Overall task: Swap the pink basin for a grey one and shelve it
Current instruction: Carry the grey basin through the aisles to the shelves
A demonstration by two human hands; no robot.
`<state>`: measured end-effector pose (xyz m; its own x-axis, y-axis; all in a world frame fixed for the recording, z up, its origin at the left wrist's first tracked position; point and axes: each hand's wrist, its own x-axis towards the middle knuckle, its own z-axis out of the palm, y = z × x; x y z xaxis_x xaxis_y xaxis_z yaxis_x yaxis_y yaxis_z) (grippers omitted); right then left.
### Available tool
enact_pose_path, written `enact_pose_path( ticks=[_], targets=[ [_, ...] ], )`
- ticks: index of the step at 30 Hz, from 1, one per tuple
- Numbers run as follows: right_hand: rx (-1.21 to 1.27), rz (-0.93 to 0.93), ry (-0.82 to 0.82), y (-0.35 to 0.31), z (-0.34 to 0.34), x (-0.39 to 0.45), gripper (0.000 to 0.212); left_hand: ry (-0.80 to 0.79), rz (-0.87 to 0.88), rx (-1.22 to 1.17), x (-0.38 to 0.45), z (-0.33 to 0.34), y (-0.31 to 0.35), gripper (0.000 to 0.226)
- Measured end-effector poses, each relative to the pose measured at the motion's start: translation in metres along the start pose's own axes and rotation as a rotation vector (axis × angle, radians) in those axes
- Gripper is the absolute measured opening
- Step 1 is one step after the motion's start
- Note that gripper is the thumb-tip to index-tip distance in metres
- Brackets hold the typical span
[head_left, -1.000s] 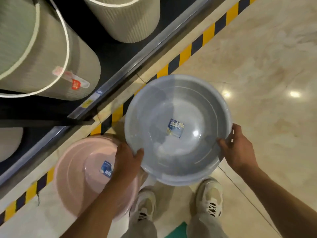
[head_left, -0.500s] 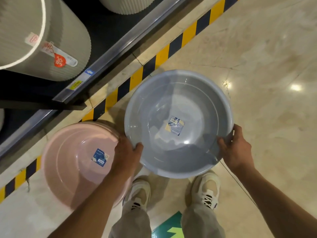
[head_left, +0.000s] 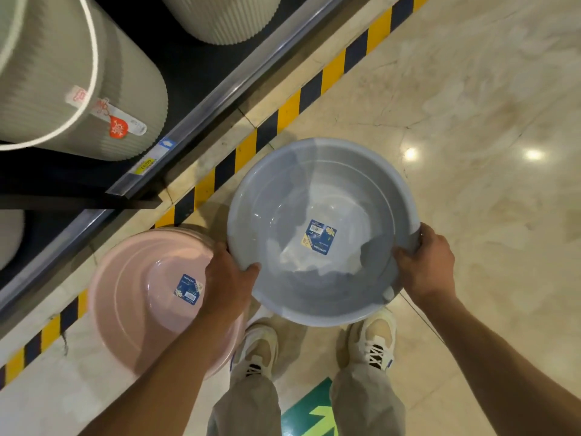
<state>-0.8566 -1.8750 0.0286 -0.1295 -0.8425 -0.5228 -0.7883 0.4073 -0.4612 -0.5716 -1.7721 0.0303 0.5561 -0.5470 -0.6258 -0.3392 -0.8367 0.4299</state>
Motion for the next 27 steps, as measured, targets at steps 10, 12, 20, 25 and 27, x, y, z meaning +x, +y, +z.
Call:
enact_pose_path(
  ticks=[10,12,20,25,27],
  targets=[
    [0.111,-0.031,0.200,-0.041,-0.127,-0.063,0.031,-0.022,0.263,0.003,-0.057,-0.081,0.125,0.053],
    [0.151,-0.024,0.263,-0.046,-0.158,-0.083,0.034,-0.045,0.333,0.020,-0.073,-0.094,0.154,0.052],
    [0.246,0.079,0.522,-0.016,-0.268,-0.178,0.035,-0.239,0.613,0.124,-0.167,-0.108,0.260,0.053],
    [0.358,0.238,0.693,0.042,-0.336,-0.253,0.042,-0.383,0.844,0.213,-0.249,-0.075,0.334,0.052],
    [0.386,0.319,0.754,0.071,-0.354,-0.285,0.045,-0.434,0.943,0.286,-0.283,-0.048,0.357,0.051]
  ],
)
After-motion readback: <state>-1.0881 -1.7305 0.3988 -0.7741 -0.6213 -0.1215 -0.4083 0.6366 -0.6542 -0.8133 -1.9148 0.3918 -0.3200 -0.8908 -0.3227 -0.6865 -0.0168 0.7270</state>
